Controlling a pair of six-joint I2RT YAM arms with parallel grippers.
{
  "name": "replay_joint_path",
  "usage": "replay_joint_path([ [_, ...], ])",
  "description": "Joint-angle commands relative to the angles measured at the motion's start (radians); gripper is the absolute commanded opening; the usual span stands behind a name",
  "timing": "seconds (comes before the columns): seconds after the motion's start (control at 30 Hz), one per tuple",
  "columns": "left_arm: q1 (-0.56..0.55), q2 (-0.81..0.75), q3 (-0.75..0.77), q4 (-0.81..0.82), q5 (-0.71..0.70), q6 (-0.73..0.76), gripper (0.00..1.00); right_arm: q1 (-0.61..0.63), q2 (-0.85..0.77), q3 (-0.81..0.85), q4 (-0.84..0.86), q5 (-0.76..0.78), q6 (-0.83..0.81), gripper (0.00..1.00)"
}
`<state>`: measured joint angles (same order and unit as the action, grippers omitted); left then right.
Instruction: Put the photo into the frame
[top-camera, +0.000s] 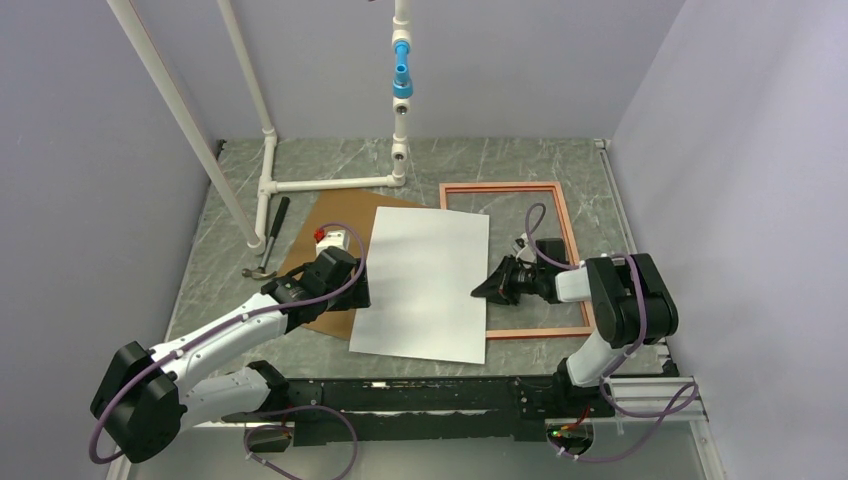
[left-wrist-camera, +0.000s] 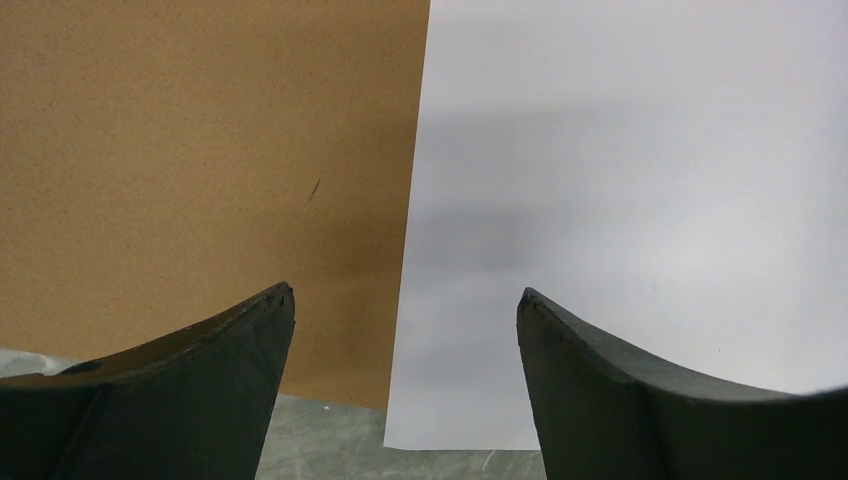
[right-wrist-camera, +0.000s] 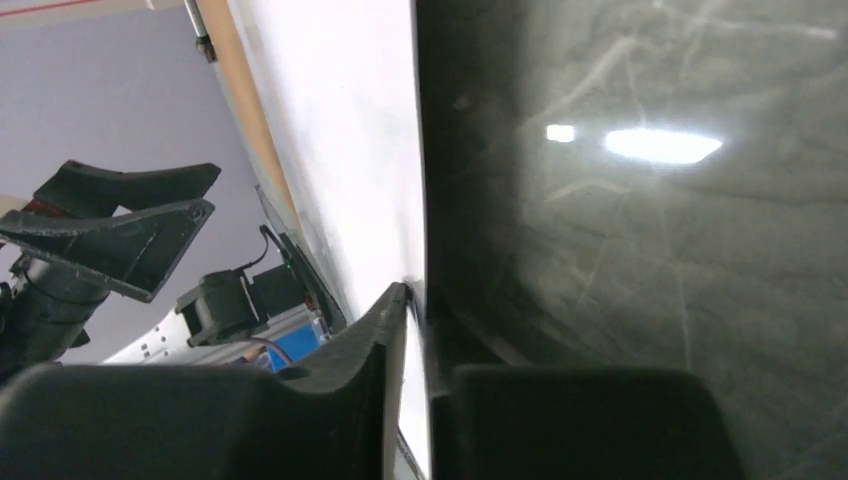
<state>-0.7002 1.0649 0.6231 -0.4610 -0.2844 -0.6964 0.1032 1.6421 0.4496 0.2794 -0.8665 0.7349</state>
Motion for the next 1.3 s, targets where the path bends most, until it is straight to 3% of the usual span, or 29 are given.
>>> replay_joint_path([
  [0.0, -0.005, -0.021, 0.02, 0.025, 0.007, -0.012, 0.85, 0.006, -0.014, -0.013, 0.041, 0.047, -0.01, 0.05],
  [0.03, -0.005, -0.023, 0.02, 0.028, 0.01, -0.013, 0.85, 0.006, -0.022, -0.011, 0.033, 0.051, -0.013, 0.01],
  [0.27, -0.005, -0.017, 0.02, 0.056, 0.044, -0.02, 0.85, 0.006, -0.202, 0.066, -0.177, 0.12, -0.08, 0.0],
  [0.5, -0.016, 0.037, 0.045, 0.114, 0.096, -0.019, 0.85, 0.004, -0.551, 0.256, -0.578, 0.432, -0.181, 0.0],
  [0.7, -0.045, 0.121, 0.12, 0.175, 0.137, -0.025, 0.84, 0.001, -0.704, 0.463, -0.803, 0.66, -0.229, 0.0],
  [0.93, -0.125, 0.344, 0.29, 0.186, 0.176, -0.037, 0.84, 0.001, -0.775, 0.636, -0.954, 0.833, -0.252, 0.0],
  [1.27, -0.249, 0.714, 0.637, 0.049, 0.214, -0.073, 0.82, 0.002, -0.806, 0.764, -1.041, 0.92, -0.273, 0.0],
])
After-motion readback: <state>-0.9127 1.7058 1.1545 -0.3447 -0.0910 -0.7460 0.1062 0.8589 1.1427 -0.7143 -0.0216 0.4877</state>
